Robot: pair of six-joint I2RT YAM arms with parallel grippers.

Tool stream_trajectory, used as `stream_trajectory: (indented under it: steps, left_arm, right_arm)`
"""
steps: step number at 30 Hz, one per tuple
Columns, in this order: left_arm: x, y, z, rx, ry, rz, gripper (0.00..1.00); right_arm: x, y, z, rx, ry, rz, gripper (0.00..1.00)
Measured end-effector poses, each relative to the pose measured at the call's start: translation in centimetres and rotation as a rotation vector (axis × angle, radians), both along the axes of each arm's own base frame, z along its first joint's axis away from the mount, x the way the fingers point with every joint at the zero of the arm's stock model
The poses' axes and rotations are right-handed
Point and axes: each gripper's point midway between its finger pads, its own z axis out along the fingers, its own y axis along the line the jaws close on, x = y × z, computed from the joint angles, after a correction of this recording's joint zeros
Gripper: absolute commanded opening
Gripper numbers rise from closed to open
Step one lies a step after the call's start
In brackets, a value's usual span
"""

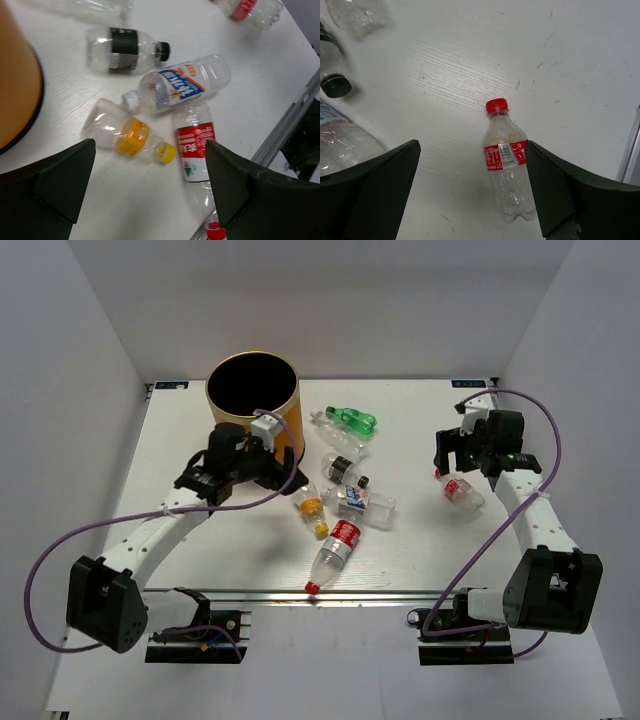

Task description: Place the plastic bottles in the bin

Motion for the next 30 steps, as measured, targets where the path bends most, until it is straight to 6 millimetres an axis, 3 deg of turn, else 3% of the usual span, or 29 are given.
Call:
stream_trajectory:
  steps: [3, 7, 9, 10, 12, 14, 15, 21, 25, 30]
  left_arm:
    - [-0.6, -3.0, -0.4, 0.028, 0.005, -0.068, 0.99]
    - [-1.0, -5.6, -2.1, 0.101, 0.027, -0.100, 0.86]
    - [-1.0, -6.5, -2.9, 0.143, 0.037, -0.098, 0.81]
    - [-1.0, -7.0, -3.2, 0.162, 0.038, -0.098, 0.71]
    - [-0.6, -7.8, -3.8, 0.195, 0.037, -0.090, 0.71]
    - [-0.4, -8.7, -4.6, 0.234, 0.036, -0.089, 0.89]
    - [-0.4, -9.1, -5.2, 0.253, 0.043, -0.092, 0.91]
    - [-1.3, -11.7, -8.8, 0.374, 0.100, -0.126, 0.95]
    - [-2.6, -13.2, -9.5, 0.434, 0.123, -0.165, 0.96]
    - [-5.2, -13.3, -9.8, 0.496, 0.164, -0.210, 0.96]
  right_arm:
    - [-0.4, -0.4, -0.6, -0.035, 0.018, 0.010, 0.90]
    - [-1.3, -0.8, -1.3, -0.099, 0.048, 0.066, 0.90]
    - [-1.6, -1.1, -1.7, -0.123, 0.063, 0.076, 0.36]
    - [-1.7, -1.2, -1.8, -0.130, 0.072, 0.078, 0.18]
    - [-1.7, -1.6, -2.0, -0.134, 0.095, 0.060, 0.30]
    - [-1.3, -2.2, -2.0, -0.136, 0.111, 0.037, 0.66]
    - [-1.1, -2.4, -2.1, -0.136, 0.124, 0.022, 0.90]
    - [-1.1, -3.0, -3.4, -0.134, 0.193, 0.004, 0.90]
    - [-1.2, -3.4, -3.7, -0.138, 0.206, -0.009, 0.90]
    - [-1.1, -4.1, -4.4, -0.142, 0.237, -0.034, 0.90]
